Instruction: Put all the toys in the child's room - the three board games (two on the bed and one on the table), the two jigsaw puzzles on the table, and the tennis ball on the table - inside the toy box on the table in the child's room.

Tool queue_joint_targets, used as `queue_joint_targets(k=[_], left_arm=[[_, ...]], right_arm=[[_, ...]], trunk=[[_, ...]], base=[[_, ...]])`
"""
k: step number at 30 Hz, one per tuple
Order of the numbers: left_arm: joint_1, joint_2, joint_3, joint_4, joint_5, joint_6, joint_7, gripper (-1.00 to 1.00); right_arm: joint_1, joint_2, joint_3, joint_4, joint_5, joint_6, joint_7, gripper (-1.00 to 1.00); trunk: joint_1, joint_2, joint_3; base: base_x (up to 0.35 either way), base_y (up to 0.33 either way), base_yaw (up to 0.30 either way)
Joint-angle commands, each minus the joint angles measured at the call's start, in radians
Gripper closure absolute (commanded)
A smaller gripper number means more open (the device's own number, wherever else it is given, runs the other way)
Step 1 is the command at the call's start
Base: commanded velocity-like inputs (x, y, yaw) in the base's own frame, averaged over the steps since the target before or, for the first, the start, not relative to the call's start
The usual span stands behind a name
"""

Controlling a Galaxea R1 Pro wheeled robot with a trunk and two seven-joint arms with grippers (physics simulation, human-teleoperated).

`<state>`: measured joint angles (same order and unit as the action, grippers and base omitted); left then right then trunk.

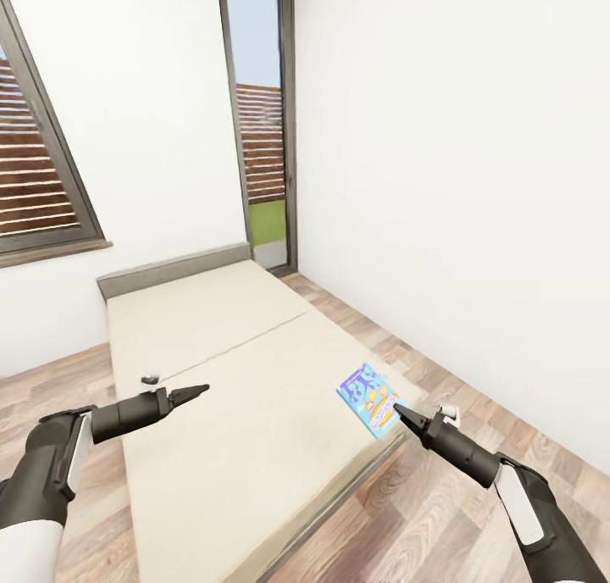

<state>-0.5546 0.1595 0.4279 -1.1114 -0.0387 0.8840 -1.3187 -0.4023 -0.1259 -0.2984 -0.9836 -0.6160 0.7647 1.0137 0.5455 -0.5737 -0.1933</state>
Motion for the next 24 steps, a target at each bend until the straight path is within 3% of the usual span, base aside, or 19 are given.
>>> queue_joint_targets(k=[1, 24], left_arm=[[-0.001, 0.0, 0.002, -0.001, -0.004, 0.01, -0.007, -1.0], [-0.001, 0.0, 0.002, -0.001, -0.004, 0.01, -0.007, -1.0]], right_arm=[[-0.001, 0.0, -0.001, 0.0, -0.005, 0.007, 0.002, 1.0], [-0.001, 0.0, -0.001, 0.0, -0.005, 0.007, 0.002, 1.0]], trunk=[[-0.004, 0.006, 0.002], [-0.092, 0.167, 0.086]], base=[[0.0, 0.0, -0.281], [0.0, 0.0, -0.281]])
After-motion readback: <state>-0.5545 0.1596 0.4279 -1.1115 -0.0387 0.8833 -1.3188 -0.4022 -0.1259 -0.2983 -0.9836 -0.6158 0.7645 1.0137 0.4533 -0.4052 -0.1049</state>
